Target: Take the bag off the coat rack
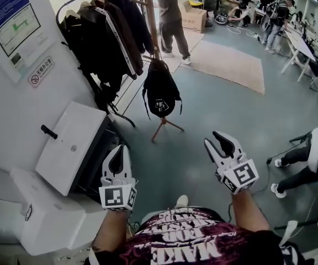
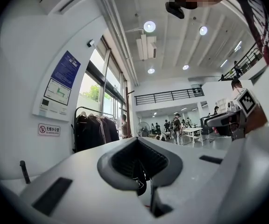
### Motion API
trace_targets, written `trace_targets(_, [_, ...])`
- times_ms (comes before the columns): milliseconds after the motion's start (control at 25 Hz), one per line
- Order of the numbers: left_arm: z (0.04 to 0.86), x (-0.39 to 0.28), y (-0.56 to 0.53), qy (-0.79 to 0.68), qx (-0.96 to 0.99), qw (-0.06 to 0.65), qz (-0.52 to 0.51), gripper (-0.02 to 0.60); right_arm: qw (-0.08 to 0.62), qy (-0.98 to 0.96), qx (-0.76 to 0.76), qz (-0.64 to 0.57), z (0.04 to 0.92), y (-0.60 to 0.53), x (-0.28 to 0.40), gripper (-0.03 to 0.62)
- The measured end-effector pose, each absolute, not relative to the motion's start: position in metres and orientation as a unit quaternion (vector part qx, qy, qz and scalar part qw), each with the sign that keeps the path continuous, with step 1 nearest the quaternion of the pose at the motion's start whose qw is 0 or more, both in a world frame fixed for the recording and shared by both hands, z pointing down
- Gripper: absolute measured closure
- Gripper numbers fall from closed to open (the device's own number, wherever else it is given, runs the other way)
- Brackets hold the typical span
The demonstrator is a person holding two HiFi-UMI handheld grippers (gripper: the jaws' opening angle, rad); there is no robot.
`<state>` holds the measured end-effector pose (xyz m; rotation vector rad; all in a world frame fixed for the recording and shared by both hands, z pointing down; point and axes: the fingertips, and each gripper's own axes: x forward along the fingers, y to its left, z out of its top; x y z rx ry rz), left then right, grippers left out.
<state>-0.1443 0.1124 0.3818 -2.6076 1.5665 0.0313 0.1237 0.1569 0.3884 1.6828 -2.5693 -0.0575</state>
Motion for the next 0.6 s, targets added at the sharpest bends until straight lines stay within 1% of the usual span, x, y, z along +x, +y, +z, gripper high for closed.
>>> trace_targets(240, [0.377, -0.121, 0.097, 0.525, -0.849, 0.065, 0.015, 0.577, 0.028, -0.846, 0.532, -0.030, 0.385, 0.136, 0.141, 0.453])
trace_targets(480, [0.386, -0.104, 0.086, 0.526, -0.849, 0.049, -0.010, 0.572, 0.025, -0.847, 0.531, -0.015, 0.395, 0.127, 0.155, 0.434])
trace_targets(520, [0.390, -0.102, 0.083, 0.524, -0.850, 0.045, -0.020, 0.555, 0.025, -0.847, 0.532, -0.012, 0.397, 0.125, 0.157, 0.433])
trace_targets(600, [0.400, -0.098, 0.080, 0.516, -0.855, 0.039, -0.041, 0.485, 0.025, -0.845, 0.535, -0.004, 0.402, 0.122, 0.160, 0.422])
